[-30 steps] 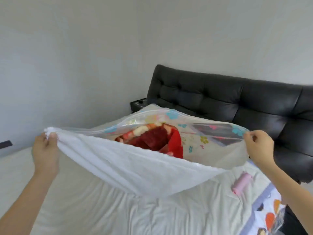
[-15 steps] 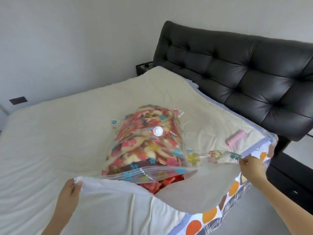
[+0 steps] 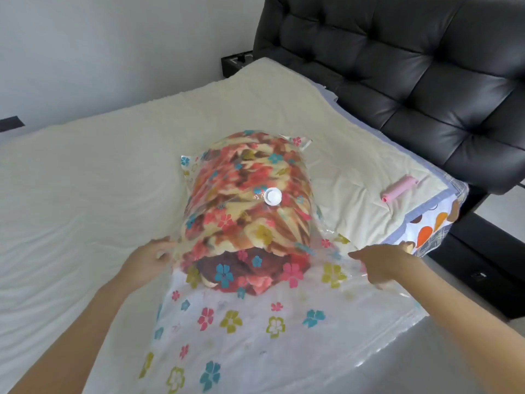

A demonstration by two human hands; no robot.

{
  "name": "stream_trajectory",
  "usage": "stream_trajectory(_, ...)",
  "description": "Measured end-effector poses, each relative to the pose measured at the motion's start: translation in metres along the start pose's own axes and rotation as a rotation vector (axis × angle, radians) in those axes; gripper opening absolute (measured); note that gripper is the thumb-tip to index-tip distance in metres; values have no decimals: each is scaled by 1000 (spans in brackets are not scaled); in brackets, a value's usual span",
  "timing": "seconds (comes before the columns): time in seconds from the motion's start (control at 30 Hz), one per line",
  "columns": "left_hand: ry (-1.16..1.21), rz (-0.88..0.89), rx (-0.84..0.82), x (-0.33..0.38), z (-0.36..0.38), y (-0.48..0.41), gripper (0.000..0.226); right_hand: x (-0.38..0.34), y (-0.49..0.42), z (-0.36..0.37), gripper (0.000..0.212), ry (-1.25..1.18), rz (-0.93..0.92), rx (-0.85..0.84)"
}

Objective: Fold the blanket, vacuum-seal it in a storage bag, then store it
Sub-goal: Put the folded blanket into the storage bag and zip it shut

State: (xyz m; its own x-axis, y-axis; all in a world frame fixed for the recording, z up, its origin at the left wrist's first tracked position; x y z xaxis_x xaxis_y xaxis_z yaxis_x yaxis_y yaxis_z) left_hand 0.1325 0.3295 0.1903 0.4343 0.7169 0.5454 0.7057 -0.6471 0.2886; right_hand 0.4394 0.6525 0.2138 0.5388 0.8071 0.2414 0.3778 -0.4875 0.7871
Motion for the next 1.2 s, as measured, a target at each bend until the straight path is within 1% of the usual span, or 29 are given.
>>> stream_trajectory(0.03, 13, 20, 21, 18, -1, -19, 34, -12, 11, -17, 81, 12, -94, -45)
stream_trajectory(0.07, 23, 34, 38, 34, -2, -38, 34, -25, 16, -37, 82, 10, -184, -34)
stream_trajectory(0.1, 27, 38, 42, 47, -2, -59, 36, -40, 15, -60, 78, -16, -264, 41)
stream_trajectory(0.17, 14, 21, 2, 62, 6, -101, 48, -73, -9, -107, 68, -213, -369, 303)
stream_trajectory(0.2, -27, 15, -24, 66, 13, -123, 54, -90, -30, -127, 65, -317, -383, 438)
stream_trajectory(0.23, -84, 21, -39, 71, 19, -144, 58, -107, -52, -140, 64, -377, -369, 535)
stream_trajectory(0.27, -144, 28, -41, 76, 22, -162, 60, -123, -76, -147, 68, -377, -341, 569)
stream_trajectory(0.3, -184, 13, -53, 74, 28, -178, 61, -136, -98, -146, 77, -345, -313, 538)
stream_trajectory(0.37, -184, -73, -98, 61, 44, -200, 65, -143, -140, -122, 105, -285, -265, 402)
stream_trajectory(0.4, -222, -86, -147, 51, 62, -205, 66, -138, -158, -105, 117, -272, -255, 368)
stream_trajectory(0.43, -301, -56, -199, 44, 81, -204, 71, -130, -172, -88, 123, -267, -243, 355)
stream_trajectory(0.5, -378, 9, -250, 43, 124, -187, 96, -111, -192, -49, 123, -262, -194, 292)
stream_trajectory(0.53, -388, 7, -288, 44, 146, -176, 106, -101, -196, -29, 117, -245, -145, 247)
stream_trajectory(0.57, -427, 18, -330, 52, 161, -162, 109, -92, -195, -13, 110, -216, -97, 188)
stream_trajectory(0.6, -481, 53, -344, 60, 169, -151, 106, -84, -193, -2, 103, -195, -64, 129)
stream_trajectory(0.67, -551, 164, -294, 78, 162, -145, 96, -73, -185, -3, 92, -151, -52, 40)
stream_trajectory(0.7, -559, 210, -257, 83, 152, -152, 91, -69, -180, -19, 86, -120, -46, 42)
stream_trajectory(0.73, -554, 265, -232, 86, 142, -161, 89, -67, -175, -42, 81, -106, -28, 87)
stream_trajectory(0.77, -545, 297, -218, 86, 132, -170, 90, -68, -171, -70, 76, -132, -8, 176)
stream_trajectory(0.8, -543, 310, -209, 80, 125, -177, 92, -71, -169, -99, 72, -184, 3, 303)
stream_trajectory(0.87, -523, 329, -163, 64, 124, -184, 89, -84, -177, -145, 70, -268, -43, 580)
stream_trajectory(0.9, -525, 347, -136, 54, 126, -181, 86, -95, -188, -160, 71, -289, -91, 633)
stream_trajectory(0.93, -543, 345, -138, 41, 131, -175, 83, -106, -203, -165, 74, -291, -135, 611)
stream_trajectory(1.0, -576, 307, -188, 11, 136, -160, 76, -132, -236, -152, 83, -257, -180, 491)
stream_trajectory(1.03, -591, 310, -227, -4, 139, -151, 70, -146, -248, -136, 88, -212, -189, 445)
stream_trajectory(1.1, -675, 340, -303, -14, 136, -138, 59, -165, -257, -96, 91, -126, -202, 424)
stream_trajectory(1.13, -720, 375, -313, -10, 129, -139, 62, -170, -258, -81, 92, -109, -207, 428)
stream_trajectory(1.17, -739, 395, -297, -1, 119, -145, 70, -169, -256, -71, 92, -114, -211, 435)
stream_trajectory(1.2, -740, 403, -221, 13, 108, -155, 75, -163, -254, -68, 93, -119, -220, 440)
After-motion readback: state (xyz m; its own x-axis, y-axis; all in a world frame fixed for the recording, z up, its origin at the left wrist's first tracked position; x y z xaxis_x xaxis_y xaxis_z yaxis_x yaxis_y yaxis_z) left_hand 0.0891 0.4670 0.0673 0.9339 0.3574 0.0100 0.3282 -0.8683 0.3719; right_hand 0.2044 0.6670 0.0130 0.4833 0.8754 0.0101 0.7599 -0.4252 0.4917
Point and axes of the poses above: each hand's wrist, its own y-axis away from the middle knuckle, its own z-axis out of the palm, x = y × z, the point moved 5 cm from there along -y, towards the middle knuckle, and after that the axes turned 6 degrees about -x, right-handed, at the moved point
